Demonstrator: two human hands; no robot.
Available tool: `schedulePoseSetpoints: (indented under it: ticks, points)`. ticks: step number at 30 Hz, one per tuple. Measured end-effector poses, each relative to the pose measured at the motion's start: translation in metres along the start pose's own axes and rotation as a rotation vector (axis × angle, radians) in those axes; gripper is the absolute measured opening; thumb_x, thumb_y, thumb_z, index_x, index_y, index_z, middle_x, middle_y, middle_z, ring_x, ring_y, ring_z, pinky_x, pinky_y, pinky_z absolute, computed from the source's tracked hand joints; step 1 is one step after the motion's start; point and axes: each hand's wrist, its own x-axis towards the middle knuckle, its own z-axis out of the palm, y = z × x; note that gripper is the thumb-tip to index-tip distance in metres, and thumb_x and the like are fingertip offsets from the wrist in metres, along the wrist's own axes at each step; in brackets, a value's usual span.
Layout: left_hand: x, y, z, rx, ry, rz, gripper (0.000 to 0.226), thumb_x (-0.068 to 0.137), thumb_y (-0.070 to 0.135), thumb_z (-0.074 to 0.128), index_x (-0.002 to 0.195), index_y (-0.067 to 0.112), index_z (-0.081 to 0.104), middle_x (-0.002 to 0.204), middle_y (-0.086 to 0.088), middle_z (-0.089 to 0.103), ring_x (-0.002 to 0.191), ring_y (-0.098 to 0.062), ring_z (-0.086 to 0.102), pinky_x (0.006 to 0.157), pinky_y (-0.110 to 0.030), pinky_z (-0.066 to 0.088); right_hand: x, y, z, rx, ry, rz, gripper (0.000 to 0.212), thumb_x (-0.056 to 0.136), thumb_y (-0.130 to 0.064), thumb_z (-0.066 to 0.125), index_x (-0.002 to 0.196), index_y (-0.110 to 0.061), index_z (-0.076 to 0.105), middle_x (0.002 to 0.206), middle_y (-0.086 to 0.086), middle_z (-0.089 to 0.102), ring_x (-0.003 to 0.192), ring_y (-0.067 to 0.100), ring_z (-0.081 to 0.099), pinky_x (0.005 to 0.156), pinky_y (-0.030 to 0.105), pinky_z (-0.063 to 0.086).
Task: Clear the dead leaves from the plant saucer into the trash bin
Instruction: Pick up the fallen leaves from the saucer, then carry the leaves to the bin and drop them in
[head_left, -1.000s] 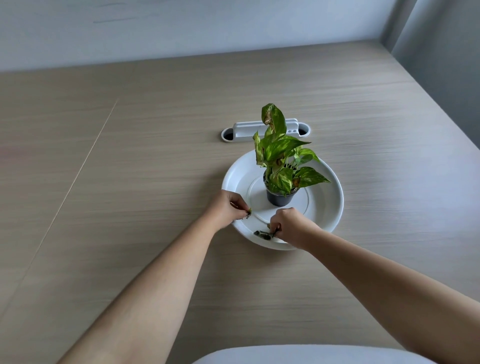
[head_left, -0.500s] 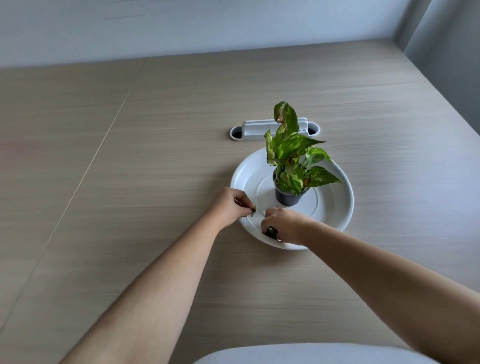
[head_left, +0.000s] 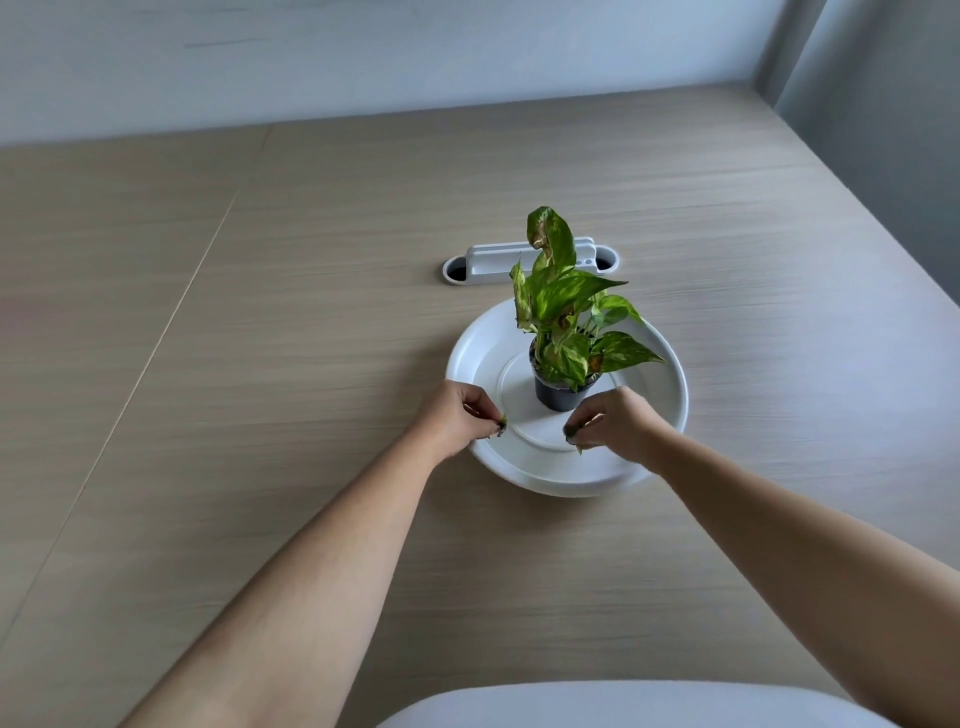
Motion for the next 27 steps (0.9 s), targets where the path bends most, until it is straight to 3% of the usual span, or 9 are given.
schedulePoseSetpoints:
  ticks: [3,7,11,14,19,22,27]
  points:
    - [0.0,0.004,0.006,0.004,-0.014,0.019,0.024,0.073,-0.001,0.073,0.061,0.019,0.067,0.067,0.004,0.069,0.065,-0.005,0.064,0.064,-0.017,0.05,-0.007,0.004,-0.01,0.119,0.027,0.047,0.016,0.07,0.004,0.074,0.069,-0.011,0.073,0.058,-0.001,0.068,0.054,0.009,0.065,0.054,0.007,0.051]
    - [-0.001,0.011,0.019,0.039,-0.023,0.031,0.022,0.071,0.002,0.075,0.061,0.02,0.069,0.067,0.002,0.07,0.067,-0.008,0.066,0.066,-0.019,0.055,-0.018,0.009,-0.018,0.2,0.028,0.073,0.013,0.071,0.007,0.072,0.076,-0.004,0.072,0.068,0.007,0.068,0.059,0.013,0.065,0.057,0.008,0.054]
    - [-0.012,0.028,0.041,0.066,-0.042,0.047,0.008,0.072,0.002,0.075,0.072,0.01,0.074,0.064,0.005,0.067,0.062,-0.002,0.063,0.06,-0.006,0.051,-0.036,0.021,-0.04,0.249,0.076,0.074,0.015,0.07,0.009,0.072,0.075,-0.005,0.072,0.068,0.006,0.067,0.058,0.012,0.064,0.057,0.008,0.055]
    - [-0.023,0.049,0.073,0.079,-0.109,0.096,0.019,0.073,-0.002,0.071,0.065,0.015,0.069,0.064,0.001,0.067,0.061,-0.006,0.063,0.064,-0.014,0.053,-0.061,0.044,-0.067,0.267,0.146,0.076,0.015,0.069,0.011,0.072,0.074,-0.003,0.071,0.064,0.008,0.065,0.047,0.005,0.063,0.051,0.008,0.053]
    - [-0.05,0.113,0.168,0.116,-0.236,0.188,0.029,0.069,-0.001,0.069,0.055,0.024,0.066,0.05,0.011,0.064,0.049,0.002,0.058,0.057,-0.014,0.049,-0.138,0.122,-0.132,0.327,0.257,0.124,0.018,0.071,0.014,0.069,0.066,-0.004,0.068,0.065,0.012,0.064,0.045,0.007,0.062,0.051,0.01,0.053]
    - [-0.075,0.16,0.246,0.148,-0.341,0.249,0.027,0.07,0.0,0.066,0.056,0.023,0.068,0.047,0.011,0.064,0.048,0.001,0.058,0.053,-0.014,0.045,-0.207,0.19,-0.181,0.346,0.369,0.225,0.022,0.07,0.011,0.071,0.06,-0.009,0.069,0.06,0.008,0.066,0.051,0.014,0.065,0.059,0.016,0.058]
    - [-0.129,0.238,0.398,0.241,-0.556,0.428,0.031,0.069,-0.003,0.067,0.054,0.024,0.067,0.054,0.005,0.067,0.052,-0.003,0.061,0.056,-0.016,0.048,-0.342,0.31,-0.25,0.391,0.654,0.42,0.028,0.07,0.008,0.073,0.055,-0.015,0.066,0.043,-0.004,0.062,0.035,0.0,0.055,0.044,0.01,0.048]
